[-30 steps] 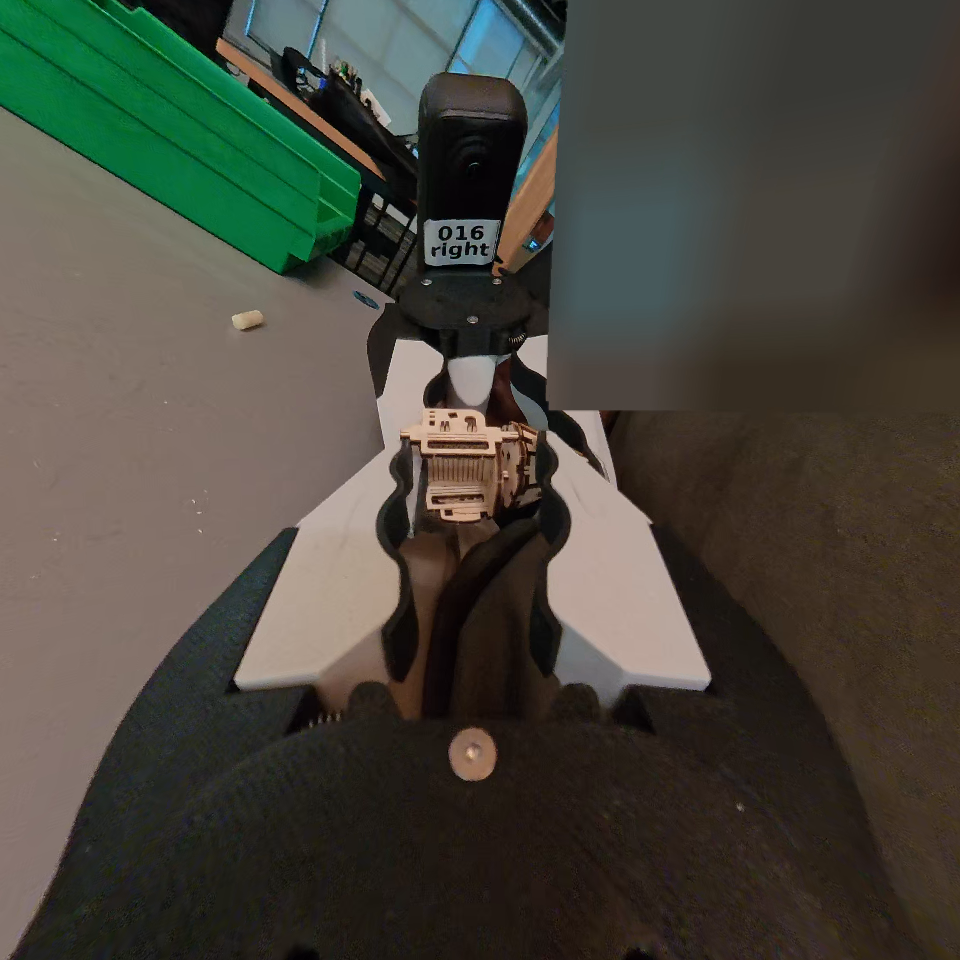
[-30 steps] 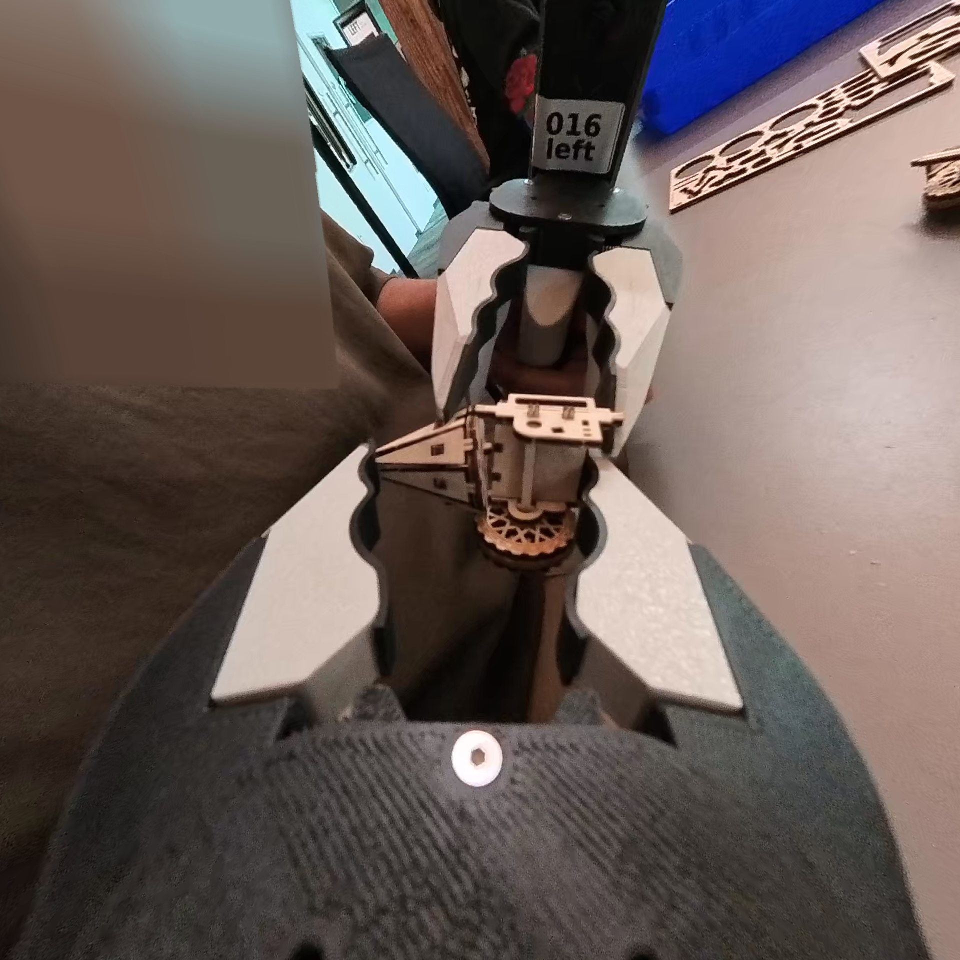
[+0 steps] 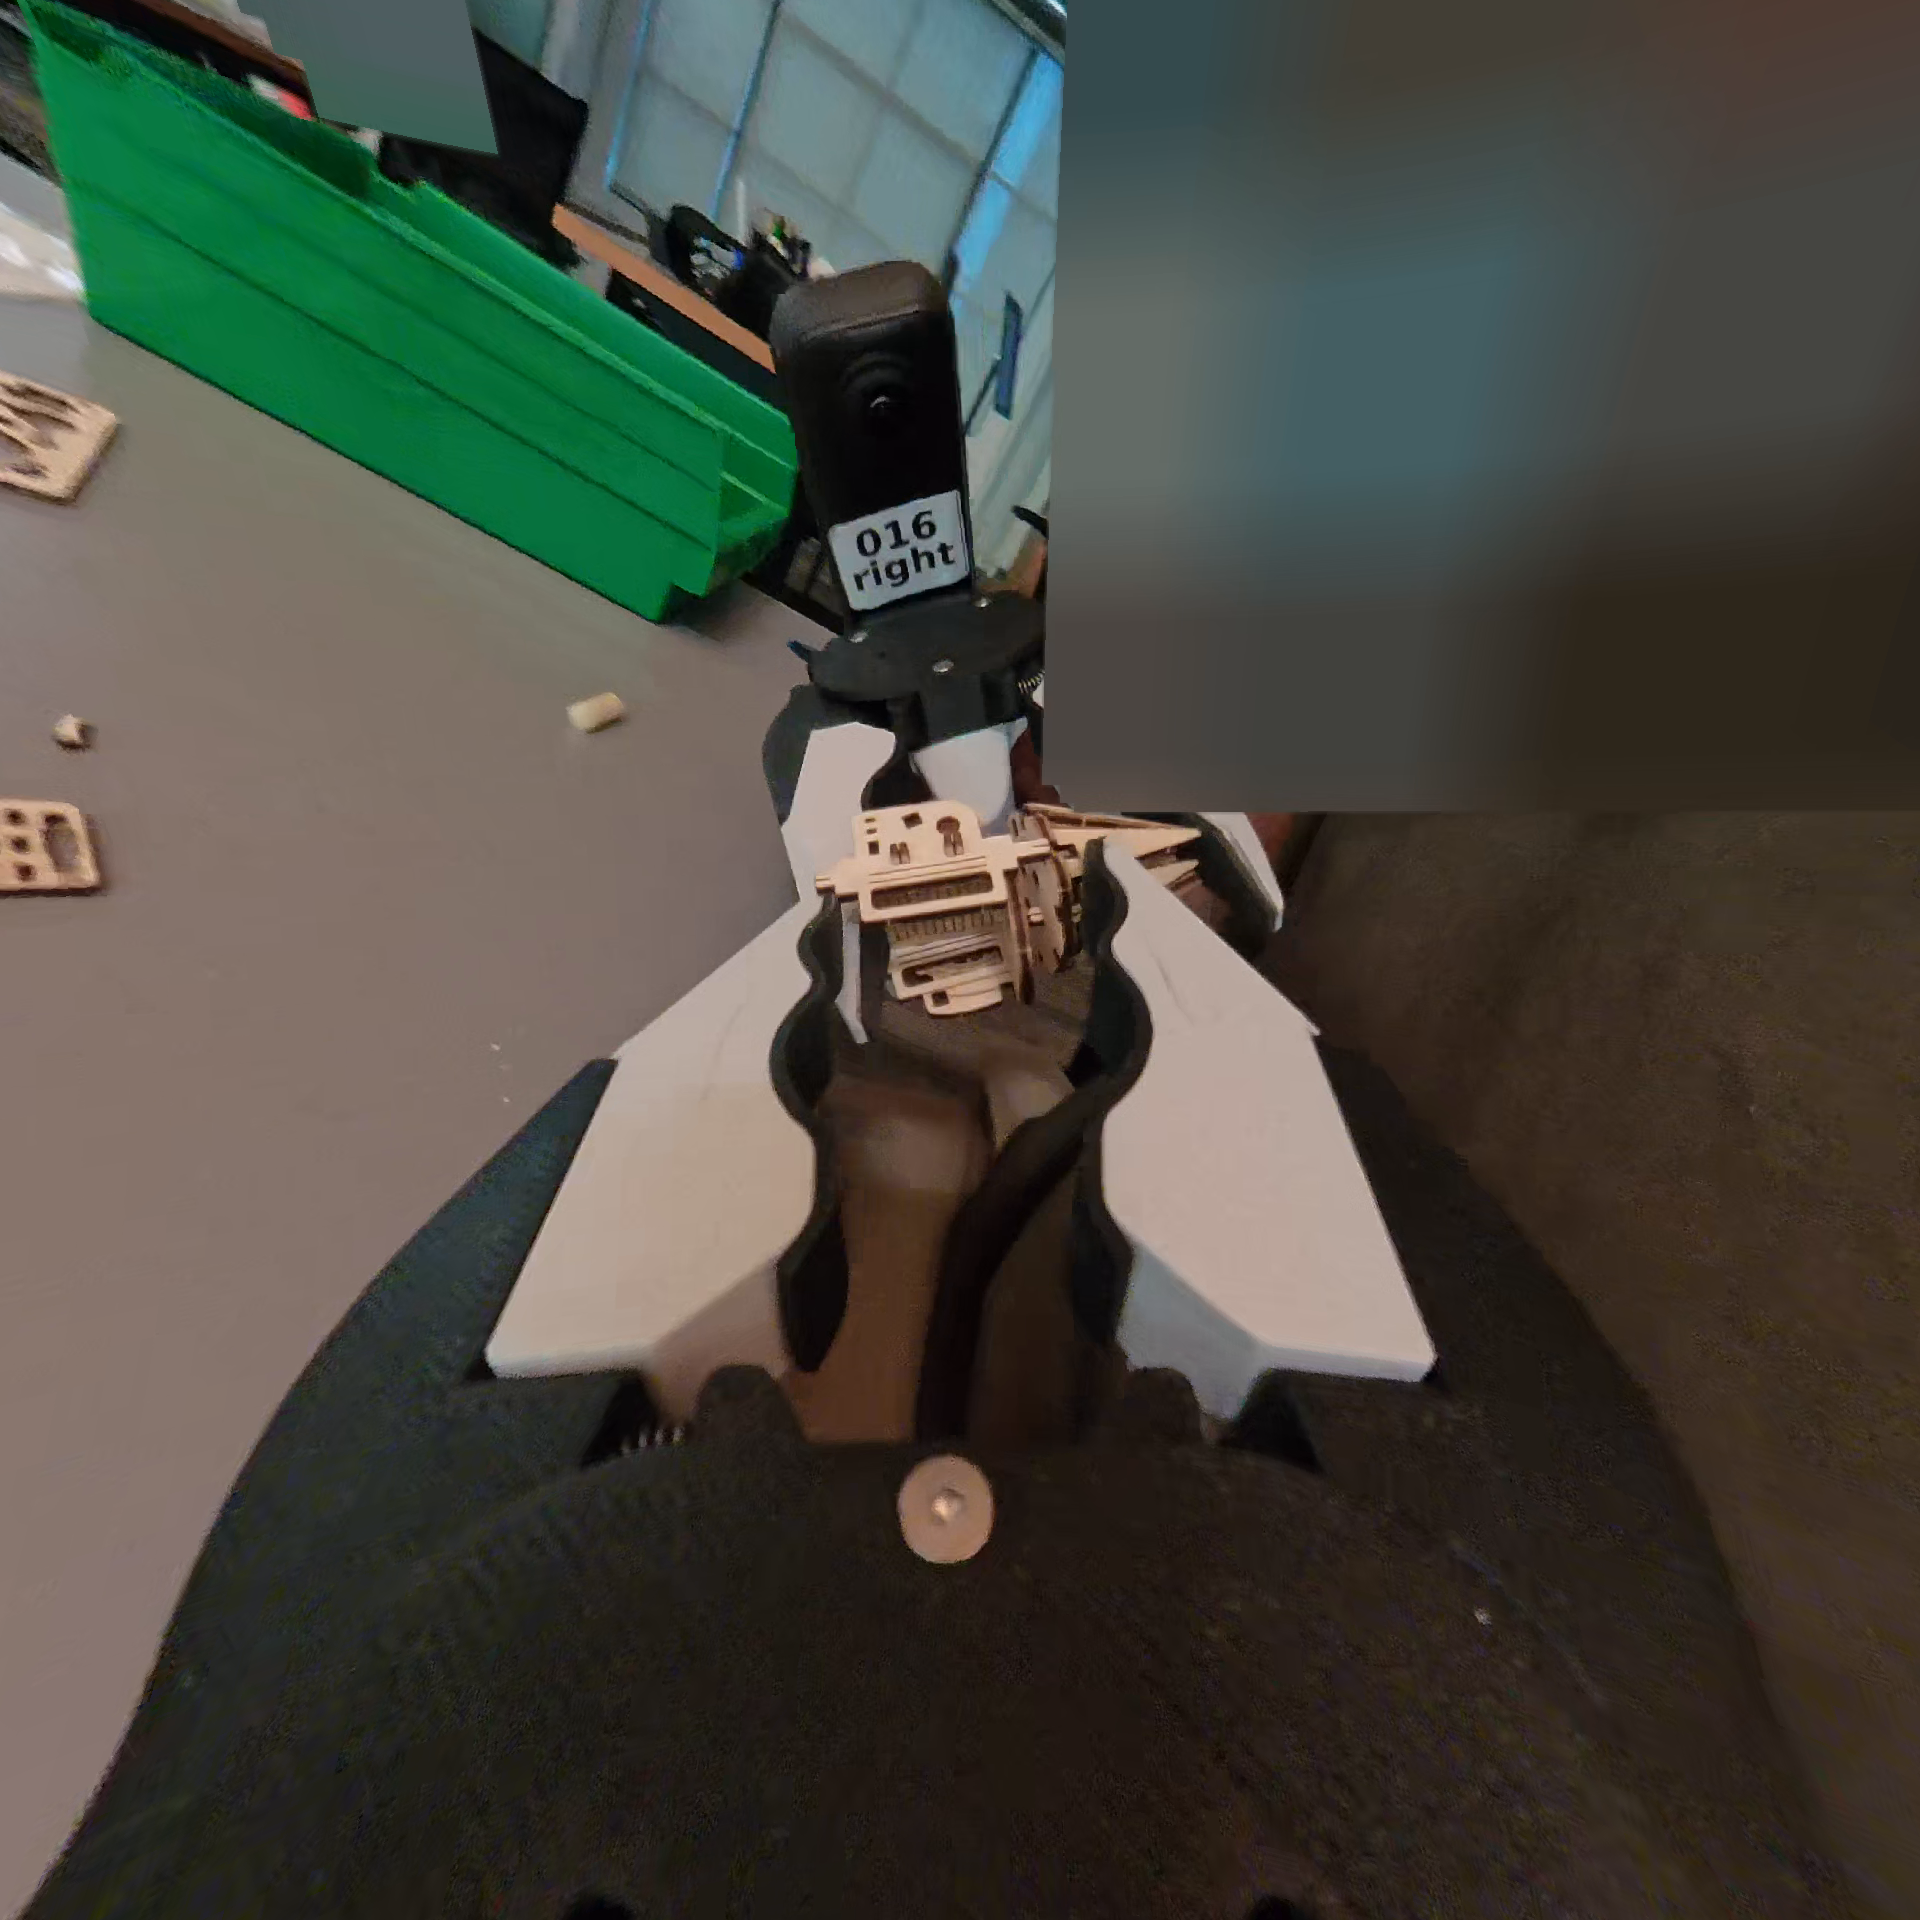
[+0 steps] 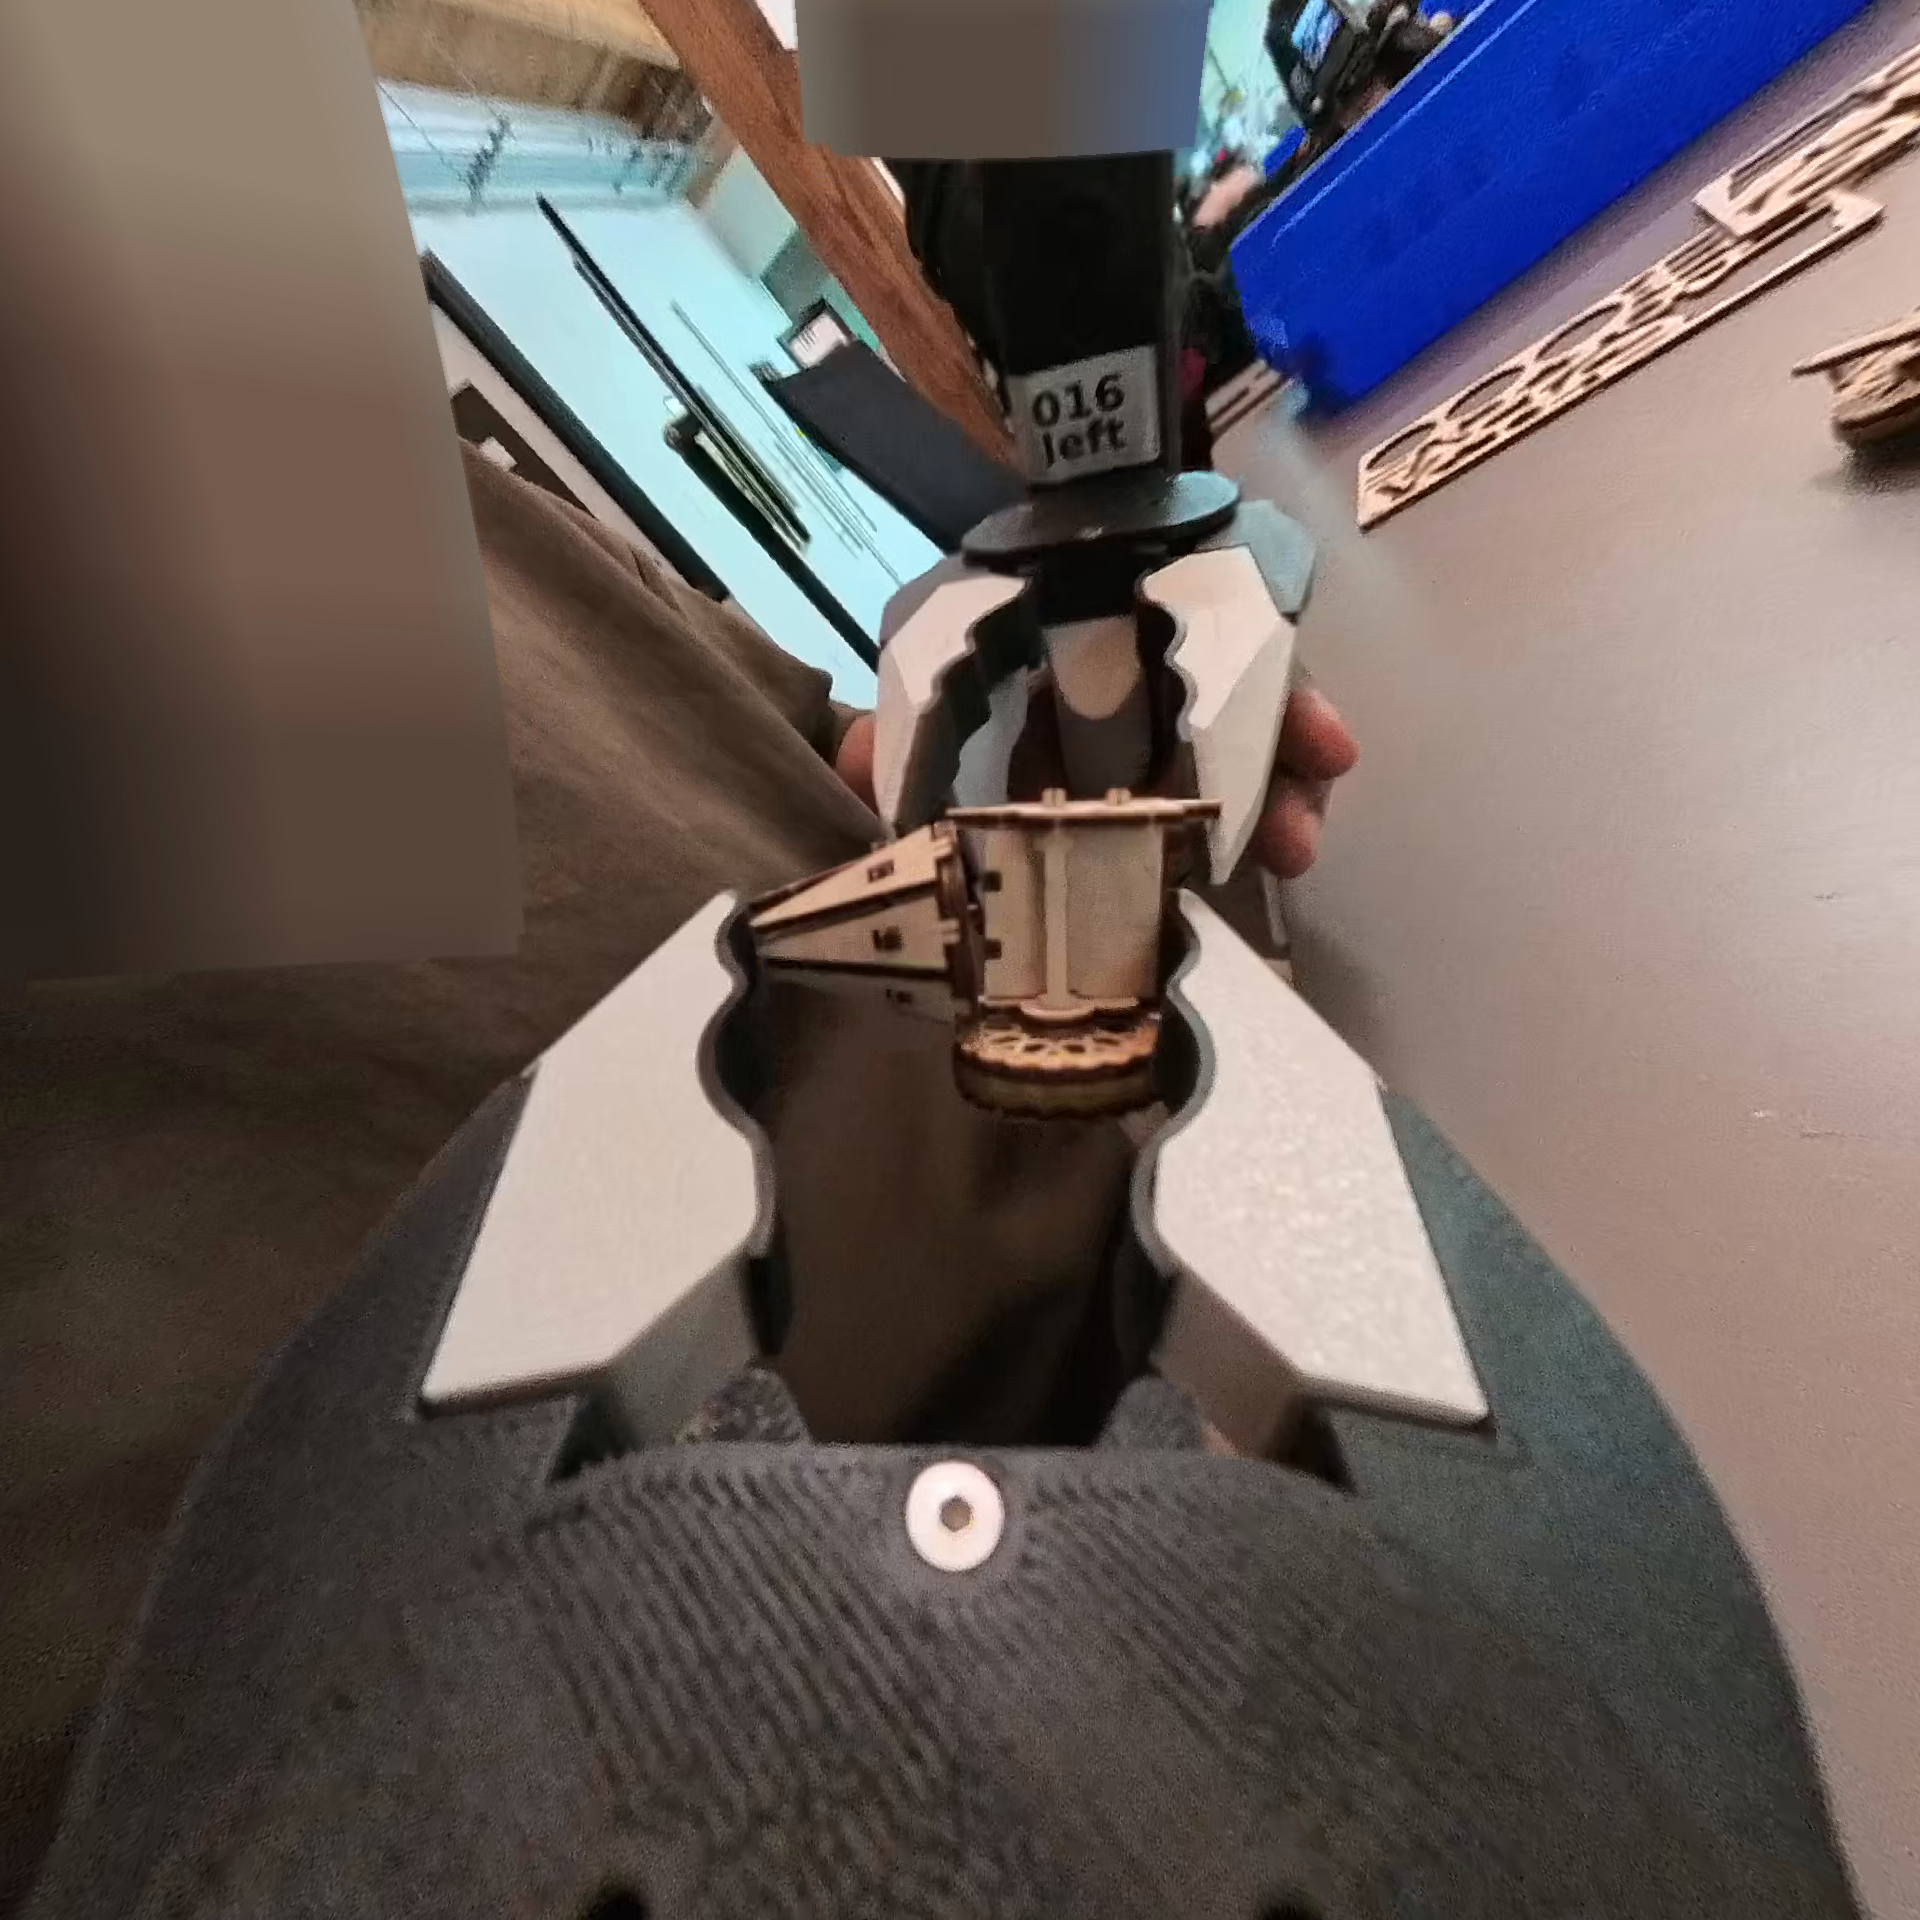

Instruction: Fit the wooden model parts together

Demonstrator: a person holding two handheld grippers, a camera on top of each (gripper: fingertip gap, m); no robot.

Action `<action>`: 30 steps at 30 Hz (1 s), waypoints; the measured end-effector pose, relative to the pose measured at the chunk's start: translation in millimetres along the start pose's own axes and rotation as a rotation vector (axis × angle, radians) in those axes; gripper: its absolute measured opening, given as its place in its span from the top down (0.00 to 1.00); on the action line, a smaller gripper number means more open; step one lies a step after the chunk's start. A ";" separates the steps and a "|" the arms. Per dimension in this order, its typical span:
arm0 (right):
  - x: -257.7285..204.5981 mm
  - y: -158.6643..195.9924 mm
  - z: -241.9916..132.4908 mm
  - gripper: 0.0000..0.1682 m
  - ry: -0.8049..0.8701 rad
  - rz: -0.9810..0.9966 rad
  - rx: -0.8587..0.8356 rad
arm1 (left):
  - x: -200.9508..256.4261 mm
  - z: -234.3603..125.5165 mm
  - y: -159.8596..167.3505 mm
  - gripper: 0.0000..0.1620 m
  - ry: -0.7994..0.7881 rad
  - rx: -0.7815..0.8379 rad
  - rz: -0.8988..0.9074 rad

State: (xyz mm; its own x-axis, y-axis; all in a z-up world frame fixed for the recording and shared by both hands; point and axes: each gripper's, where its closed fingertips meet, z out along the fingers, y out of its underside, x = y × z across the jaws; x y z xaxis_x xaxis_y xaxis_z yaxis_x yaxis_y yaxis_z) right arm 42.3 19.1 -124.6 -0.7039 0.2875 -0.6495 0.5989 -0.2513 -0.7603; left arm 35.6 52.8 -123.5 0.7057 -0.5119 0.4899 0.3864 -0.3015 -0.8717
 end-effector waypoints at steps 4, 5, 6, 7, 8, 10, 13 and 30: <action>-3.7 -7.5 -5.4 0.55 -0.054 0.064 0.056 | 9.6 -7.1 -15.4 0.56 -0.026 0.086 0.128; -4.2 -10.9 -7.2 0.55 -0.057 0.067 0.073 | 10.9 -8.4 -15.8 0.56 -0.012 0.086 0.120; -3.4 -12.7 -8.9 0.55 -0.058 0.076 0.085 | 11.2 -8.9 -15.6 0.55 -0.005 0.086 0.118; -1.4 -13.9 -10.4 0.55 -0.057 0.096 0.096 | 11.0 -9.2 -16.1 0.54 -0.015 0.088 0.143; 0.7 -15.4 -11.8 0.55 -0.058 0.124 0.112 | 11.6 -8.8 -17.5 0.53 -0.041 0.092 0.194; 4.0 -19.3 -14.2 0.55 -0.076 0.197 0.154 | 16.3 -5.5 -18.2 0.52 -0.093 0.085 0.317; 7.8 -24.4 -15.6 0.55 -0.131 0.342 0.226 | 13.2 2.9 -8.3 0.53 -0.200 0.009 0.478; 16.6 -3.8 -0.7 0.55 -0.106 0.512 0.161 | 0.3 7.3 7.3 0.76 -0.332 -0.103 0.693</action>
State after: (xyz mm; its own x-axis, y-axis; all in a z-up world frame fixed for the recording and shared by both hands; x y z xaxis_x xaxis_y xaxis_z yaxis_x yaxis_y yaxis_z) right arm 28.6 25.5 -132.5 -0.3773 -0.0010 -0.9261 0.8151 -0.4751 -0.3316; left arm 42.9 56.4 -129.8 0.9135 -0.3477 -0.2111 -0.2539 -0.0819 -0.9638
